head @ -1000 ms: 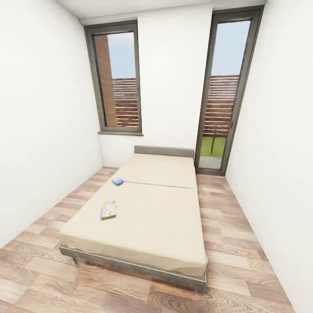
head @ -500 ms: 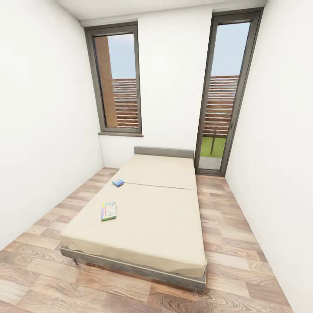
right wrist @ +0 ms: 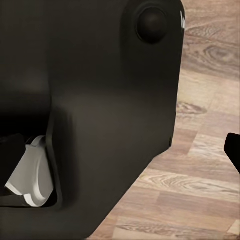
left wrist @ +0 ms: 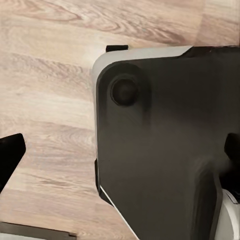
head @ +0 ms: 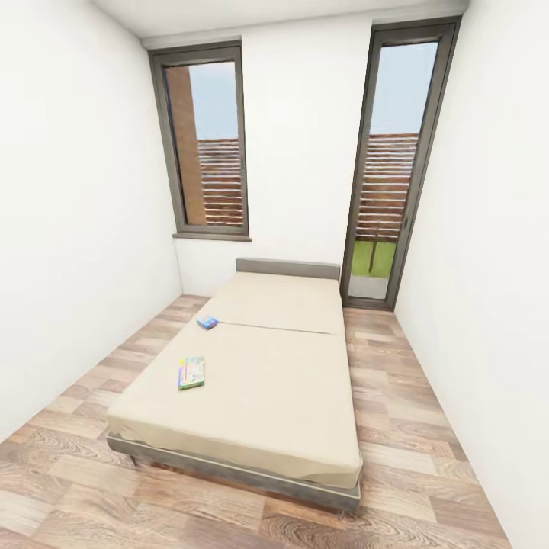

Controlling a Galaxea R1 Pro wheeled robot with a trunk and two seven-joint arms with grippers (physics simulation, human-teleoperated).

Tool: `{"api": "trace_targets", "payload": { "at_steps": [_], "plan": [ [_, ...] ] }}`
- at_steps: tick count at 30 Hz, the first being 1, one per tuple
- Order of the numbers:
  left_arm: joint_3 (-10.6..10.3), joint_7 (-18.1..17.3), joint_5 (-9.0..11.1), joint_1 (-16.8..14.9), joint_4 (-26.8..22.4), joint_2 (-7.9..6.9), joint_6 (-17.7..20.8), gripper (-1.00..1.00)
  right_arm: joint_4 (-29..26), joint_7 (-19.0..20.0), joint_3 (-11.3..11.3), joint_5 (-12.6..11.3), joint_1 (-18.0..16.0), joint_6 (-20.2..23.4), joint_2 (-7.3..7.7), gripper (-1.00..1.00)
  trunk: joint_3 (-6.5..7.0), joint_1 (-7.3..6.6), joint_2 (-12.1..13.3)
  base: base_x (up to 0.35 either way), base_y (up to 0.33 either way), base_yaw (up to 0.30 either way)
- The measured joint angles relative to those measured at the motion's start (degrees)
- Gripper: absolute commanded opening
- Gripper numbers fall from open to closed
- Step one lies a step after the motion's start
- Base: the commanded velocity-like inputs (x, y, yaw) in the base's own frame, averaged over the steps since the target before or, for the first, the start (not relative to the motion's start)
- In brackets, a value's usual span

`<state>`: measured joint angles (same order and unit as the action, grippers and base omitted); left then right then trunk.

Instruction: Put all the toys in the child's room - the three board games (two on the bed and one on the table), the two jigsaw puzzles on the table, and the tennis ball on the table - inside the toy box on the table in the child's room.

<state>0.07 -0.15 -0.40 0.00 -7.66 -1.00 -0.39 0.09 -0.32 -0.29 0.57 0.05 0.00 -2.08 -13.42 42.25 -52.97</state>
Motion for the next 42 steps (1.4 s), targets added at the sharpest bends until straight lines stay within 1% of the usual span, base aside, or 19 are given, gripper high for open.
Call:
{"api": "trace_targets", "payload": {
  "at_steps": [6,7,12,19,21,26,29,31,33,38,42],
  "plan": [
    [0.0,0.0,0.0,-0.1,-3.1,-1.01,0.0,1.00,0.0,0.0,0.0,0.0,0.0,0.0,-0.34,1.00,1.08,-1.32,2.4,0.000,0.000,0.000],
    [0.0,0.0,0.0,-0.1,-4.2,-1.38,0.0,1.00,0.0,0.0,0.1,0.0,0.0,0.0,-0.37,1.00,1.26,-1.54,2.8,0.000,0.000,0.000],
    [0.0,0.0,0.0,-0.2,-6.2,-2.25,-0.1,1.00,-0.1,0.0,0.0,0.0,0.0,-0.2,-0.20,1.00,2.16,-2.64,4.8,0.000,0.000,0.000],
    [0.1,0.0,0.0,-1.3,-7.6,-2.99,-0.1,1.00,-1.0,0.0,-0.4,-0.6,0.0,-3.1,-0.63,1.00,3.43,-4.17,7.6,0.000,0.000,0.000],
    [0.1,0.0,0.0,-1.9,-7.9,-3.07,-0.2,1.00,-1.9,0.0,-0.7,-1.2,0.0,-3.6,-0.59,1.00,3.79,-4.61,8.4,0.000,0.000,0.000],
    [0.1,0.0,0.0,-3.9,-8.2,-3.12,-0.2,1.00,-5.8,0.0,-2.2,-4.9,-0.2,-3.9,-0.05,1.00,4.70,-5.71,10.4,0.000,0.000,0.000],
    [0.1,0.1,0.0,-4.6,-8.3,-3.06,-0.4,1.00,-8.1,0.0,-2.6,-7.4,-0.4,-3.5,0.07,1.00,5.25,-6.37,11.7,0.000,0.000,0.000],
    [0.2,0.1,0.0,-4.9,-8.3,-2.91,-0.8,1.00,-9.4,0.0,-2.8,-8.5,-0.7,-2.9,0.11,1.00,5.61,-6.81,12.5,0.000,0.000,0.000],
    [0.2,0.1,0.0,-5.1,-8.3,-2.80,-1.2,1.00,-10.3,-0.1,-2.8,-9.2,-1.0,-2.2,0.12,1.00,5.97,-7.25,13.3,0.000,0.000,0.000],
    [0.2,0.1,0.0,-5.3,-8.3,-2.63,-2.2,1.00,-11.3,-0.2,-3.0,-9.9,-1.3,-1.3,0.11,1.00,6.87,-8.35,15.3,0.000,0.000,0.000],
    [0.1,0.1,0.0,-5.4,-8.2,-2.52,-3.0,1.00,-11.7,-0.5,-3.1,-10.5,-1.5,-1.8,0.10,1.00,7.59,-9.23,16.9,0.000,0.000,0.000]
  ]
}}
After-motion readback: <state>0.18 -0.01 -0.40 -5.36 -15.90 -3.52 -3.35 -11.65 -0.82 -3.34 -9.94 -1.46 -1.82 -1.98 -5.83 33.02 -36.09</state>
